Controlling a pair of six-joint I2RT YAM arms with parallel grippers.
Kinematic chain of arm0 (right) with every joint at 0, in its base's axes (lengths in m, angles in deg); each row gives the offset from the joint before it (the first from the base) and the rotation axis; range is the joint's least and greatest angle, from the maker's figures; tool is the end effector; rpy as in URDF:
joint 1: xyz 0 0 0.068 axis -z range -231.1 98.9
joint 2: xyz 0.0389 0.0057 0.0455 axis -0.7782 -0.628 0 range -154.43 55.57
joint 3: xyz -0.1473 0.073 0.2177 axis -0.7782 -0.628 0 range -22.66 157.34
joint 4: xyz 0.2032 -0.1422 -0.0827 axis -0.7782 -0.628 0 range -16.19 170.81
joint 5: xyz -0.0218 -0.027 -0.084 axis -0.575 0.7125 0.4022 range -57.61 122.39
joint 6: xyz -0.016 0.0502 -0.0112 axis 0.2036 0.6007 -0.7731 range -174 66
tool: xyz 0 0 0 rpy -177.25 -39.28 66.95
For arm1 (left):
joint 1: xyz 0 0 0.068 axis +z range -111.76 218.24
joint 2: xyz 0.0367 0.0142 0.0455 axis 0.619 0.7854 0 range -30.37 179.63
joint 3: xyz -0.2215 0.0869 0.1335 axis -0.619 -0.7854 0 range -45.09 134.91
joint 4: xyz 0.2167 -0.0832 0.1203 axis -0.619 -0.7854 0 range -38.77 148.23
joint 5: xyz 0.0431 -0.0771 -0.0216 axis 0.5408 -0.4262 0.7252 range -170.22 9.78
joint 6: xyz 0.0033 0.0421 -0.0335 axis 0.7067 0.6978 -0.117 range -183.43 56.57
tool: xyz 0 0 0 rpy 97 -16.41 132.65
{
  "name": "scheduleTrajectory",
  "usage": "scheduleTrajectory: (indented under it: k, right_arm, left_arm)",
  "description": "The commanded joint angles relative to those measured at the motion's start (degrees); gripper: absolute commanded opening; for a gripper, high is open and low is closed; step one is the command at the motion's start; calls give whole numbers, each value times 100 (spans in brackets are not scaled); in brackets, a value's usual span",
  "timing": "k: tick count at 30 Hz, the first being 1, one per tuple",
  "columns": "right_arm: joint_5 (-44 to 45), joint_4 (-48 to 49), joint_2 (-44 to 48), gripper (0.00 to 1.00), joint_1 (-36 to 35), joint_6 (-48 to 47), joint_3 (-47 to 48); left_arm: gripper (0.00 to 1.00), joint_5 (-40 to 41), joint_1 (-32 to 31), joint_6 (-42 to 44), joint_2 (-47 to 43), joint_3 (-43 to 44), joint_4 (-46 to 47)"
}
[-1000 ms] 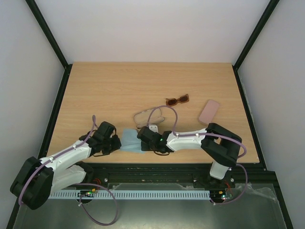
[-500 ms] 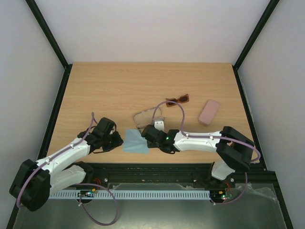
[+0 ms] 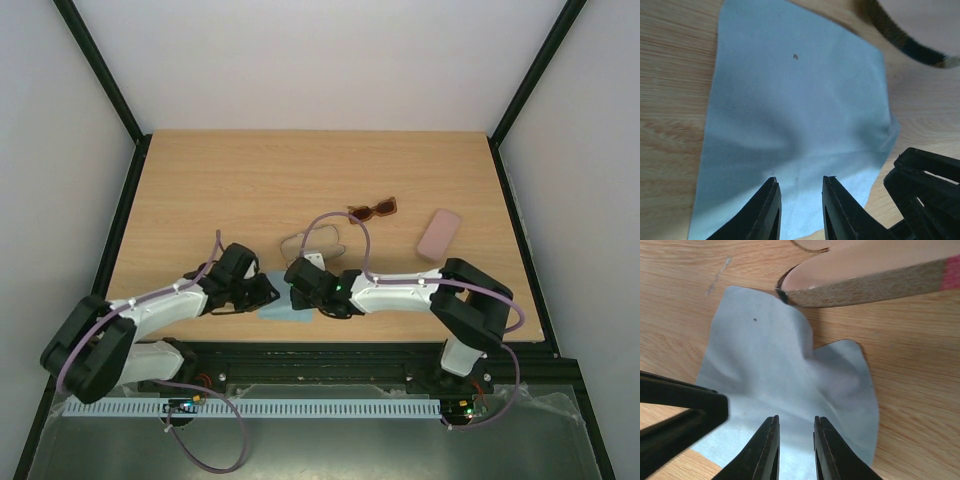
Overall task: Organize the sunglasses
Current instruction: Adjust the glasses cleaning cloth at the center of the board.
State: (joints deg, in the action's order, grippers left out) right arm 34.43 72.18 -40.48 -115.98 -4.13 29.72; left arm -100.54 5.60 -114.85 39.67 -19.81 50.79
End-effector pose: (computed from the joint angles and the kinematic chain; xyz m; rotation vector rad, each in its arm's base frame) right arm 0.1426 0.3013 0.1637 -0.3317 2.6408 0.7397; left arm 0.1718 -0.1249 0.1469 -0.2785 2.7044 -0.9829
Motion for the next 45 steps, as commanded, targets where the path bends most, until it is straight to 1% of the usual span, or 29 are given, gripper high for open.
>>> scheduleTrajectory:
  k: [1, 5, 8, 11, 15, 19, 23, 26, 31, 35, 37, 39, 40, 42, 45]
  right_arm:
    - [-186, 338, -244, 19, 35, -144, 220]
    - [115, 159, -219, 19, 112, -56, 261]
    - [375, 175, -35, 23, 287, 109, 169]
    - [428, 163, -17, 25, 516, 211, 137]
    - [227, 161, -127, 25, 577, 85, 196]
    - [-202, 315, -117, 25, 577, -95, 149]
    - [-582, 457, -204, 22, 574, -204, 128]
    - [-702, 502, -332, 17, 574, -206, 167]
    - [-636, 547, -524, 16, 573, -230, 206]
    - [-515, 561, -613, 16, 544, -354, 281]
    - [-410, 557, -634, 17, 520, -400, 334]
    - [-278, 474, -677, 18, 476, -424, 436]
    - [-207, 430, -704, 18, 433, -425, 496]
    - [-24, 313, -765, 16, 333, -411, 623]
    - [40, 276, -897, 13, 232, -446, 804]
  left_arm:
    - [26, 81, -109, -11, 340, -104, 503]
    - [26, 596, -229, -118, 344, -155, -29]
    - [26, 785, -262, -193, 249, -289, -414]
    - [26, 975, -348, -227, 132, -315, -701]
    - [27, 1177, -430, -248, 94, -268, -1112]
    - [28, 1256, -549, -360, -153, -343, -1492]
    - [28, 1269, -568, -419, -527, -399, -1814]
    - [29, 1174, -568, -440, -692, -340, -1765]
    - [32, 1073, -554, -259, -660, 22, -1615]
    - [36, 1431, -394, -105, -621, 357, -1688]
    - [39, 1647, -234, 12, -571, 452, -1719]
    - [40, 1772, -3, 141, -494, 498, -1697]
    - [39, 1746, 116, 229, -444, 521, -1644]
    - [35, 1656, 333, 372, -346, 529, -1464]
    - [25, 1418, 542, 545, -135, 506, -1091]
